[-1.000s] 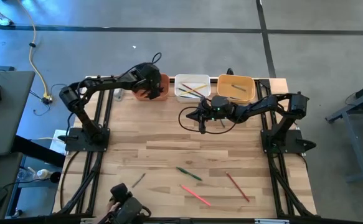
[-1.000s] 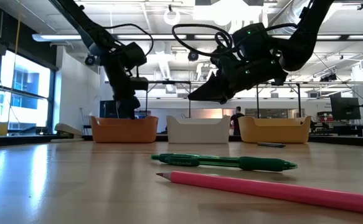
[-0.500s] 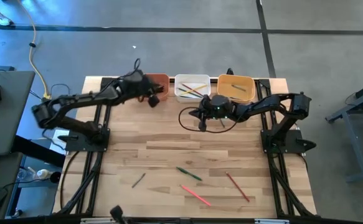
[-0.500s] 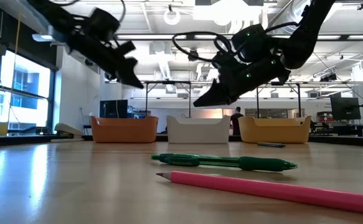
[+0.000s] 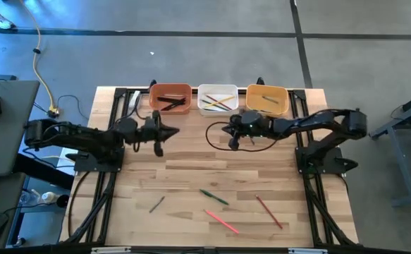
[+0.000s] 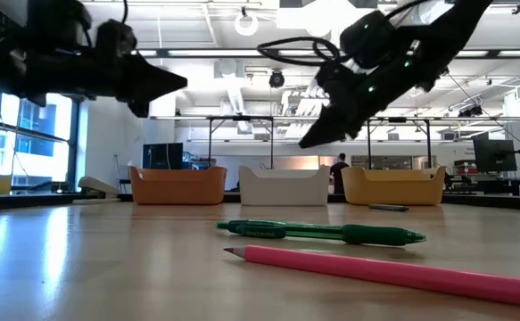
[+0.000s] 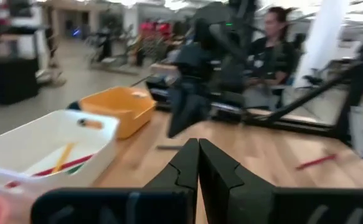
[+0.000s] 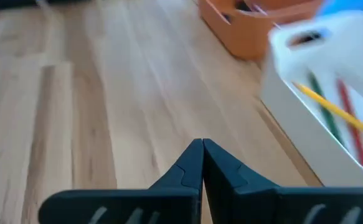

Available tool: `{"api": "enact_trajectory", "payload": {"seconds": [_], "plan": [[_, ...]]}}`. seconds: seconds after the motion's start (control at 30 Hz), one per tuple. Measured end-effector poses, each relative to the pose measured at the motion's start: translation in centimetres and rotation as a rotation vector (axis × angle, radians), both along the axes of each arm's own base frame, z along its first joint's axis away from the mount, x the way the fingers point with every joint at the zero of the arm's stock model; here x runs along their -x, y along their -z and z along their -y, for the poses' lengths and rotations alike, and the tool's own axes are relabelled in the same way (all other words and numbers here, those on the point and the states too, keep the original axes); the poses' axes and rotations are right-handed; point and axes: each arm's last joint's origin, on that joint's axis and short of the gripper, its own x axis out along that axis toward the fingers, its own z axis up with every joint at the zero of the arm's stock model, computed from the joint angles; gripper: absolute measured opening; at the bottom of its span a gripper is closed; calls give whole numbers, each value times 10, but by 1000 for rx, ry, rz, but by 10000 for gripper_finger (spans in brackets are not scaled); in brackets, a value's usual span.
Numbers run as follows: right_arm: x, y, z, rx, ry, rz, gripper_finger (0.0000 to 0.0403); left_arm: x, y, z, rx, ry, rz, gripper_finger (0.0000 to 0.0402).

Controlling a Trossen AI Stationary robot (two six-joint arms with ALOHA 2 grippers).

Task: Sort crayons/erasers/pens/pencils in bins
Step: Put the top gray crayon into the yellow bin

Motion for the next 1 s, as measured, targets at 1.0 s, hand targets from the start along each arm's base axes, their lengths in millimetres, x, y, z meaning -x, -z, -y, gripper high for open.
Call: {"api": "enact_trajectory", "payload": {"seconds": [1.0], "plan": [[56, 39, -2, -396, 622, -533, 129, 2, 0, 14, -70, 124, 51, 0]]}}
